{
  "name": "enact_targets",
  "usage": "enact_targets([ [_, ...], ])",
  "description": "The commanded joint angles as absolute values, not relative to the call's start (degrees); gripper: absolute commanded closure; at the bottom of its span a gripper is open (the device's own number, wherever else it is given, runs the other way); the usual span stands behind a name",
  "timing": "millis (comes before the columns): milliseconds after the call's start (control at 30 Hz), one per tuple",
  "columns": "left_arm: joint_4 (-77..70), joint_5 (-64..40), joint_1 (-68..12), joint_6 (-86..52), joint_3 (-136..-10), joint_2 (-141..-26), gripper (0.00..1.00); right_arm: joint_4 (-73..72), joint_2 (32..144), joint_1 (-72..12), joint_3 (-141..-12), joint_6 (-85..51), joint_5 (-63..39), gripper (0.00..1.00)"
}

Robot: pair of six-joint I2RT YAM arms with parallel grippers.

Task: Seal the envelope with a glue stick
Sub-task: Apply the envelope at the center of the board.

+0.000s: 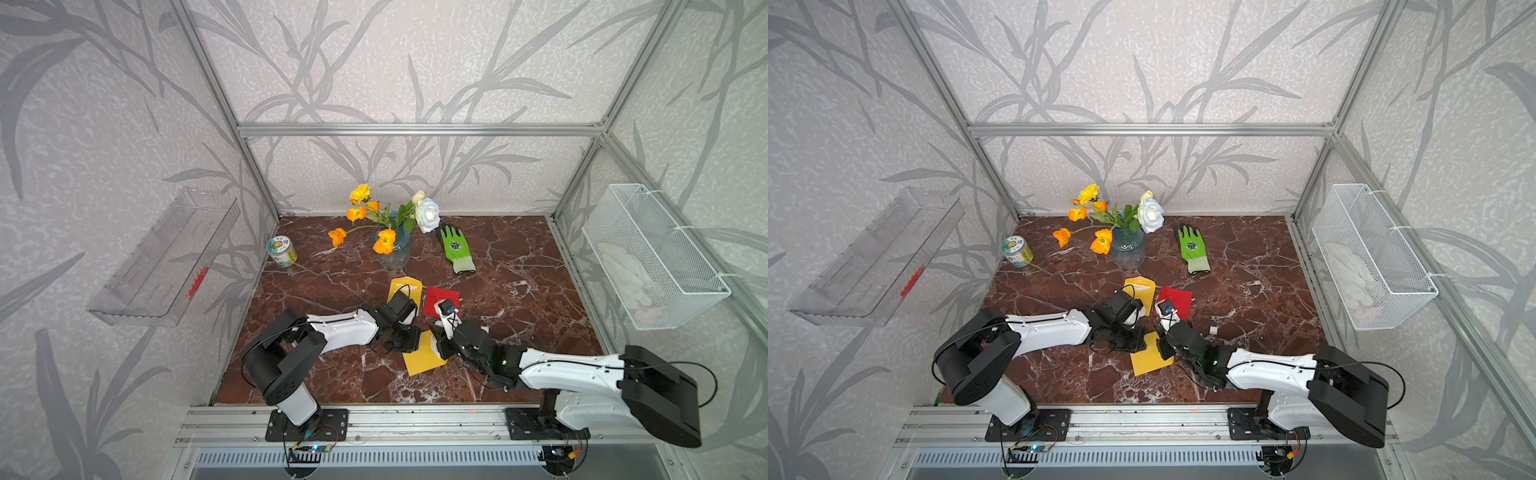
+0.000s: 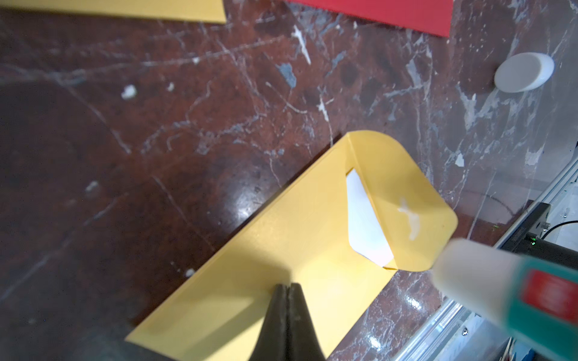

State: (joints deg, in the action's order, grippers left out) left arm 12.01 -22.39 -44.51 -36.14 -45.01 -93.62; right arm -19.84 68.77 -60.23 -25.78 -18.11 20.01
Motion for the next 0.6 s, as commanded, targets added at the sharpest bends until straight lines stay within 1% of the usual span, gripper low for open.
enact_targets([
  [0, 16.2, -19.3, -44.3, -35.9, -46.0, -95.3, 0.95, -14.4, 63.4, -59.1, -27.7, -17.5, 20.5, 1.00],
  [33, 16.4, -19.4, -44.3, -35.8, -46.6, -95.4, 0.95, -13.3, 61.9, -59.0, -27.6, -18.2, 19.9, 1.00],
  [67, 16.5, -19.3, -44.3, -35.8, -47.2, -95.4, 0.94, -12.5, 60.6, -56.5, -27.4, -19.0, 19.2, 1.00],
  [133, 17.0, -19.5, -44.3, -35.8, -48.6, -95.3, 0.91, -11.1, 58.2, -54.5, -26.5, -20.7, 17.8, 1.00],
  [233, 17.6, -20.3, -44.3, -36.1, -51.0, -94.4, 0.81, -11.0, 54.6, -51.8, -24.5, -22.2, 17.5, 1.00],
  [300, 17.8, -21.5, -44.3, -36.8, -52.5, -93.5, 0.77, -10.8, 52.3, -50.3, -23.1, -22.7, 18.2, 1.00],
  [367, 17.9, -22.9, -44.4, -37.5, -54.0, -92.5, 0.70, -9.0, 49.9, -48.8, -22.3, -23.1, 18.2, 1.00],
  [433, 19.3, -23.4, -44.5, -37.0, -56.0, -92.1, 0.57, -7.7, 47.9, -47.9, -21.5, -23.7, 18.5, 1.00],
  [533, 23.4, -22.9, -44.6, -33.7, -59.6, -93.3, 0.47, -6.5, 45.2, -47.3, -19.8, -25.0, 19.1, 1.00],
  [567, 24.6, -22.7, -44.5, -32.6, -60.8, -94.1, 0.46, -6.0, 44.3, -47.2, -19.2, -25.5, 19.3, 1.00],
])
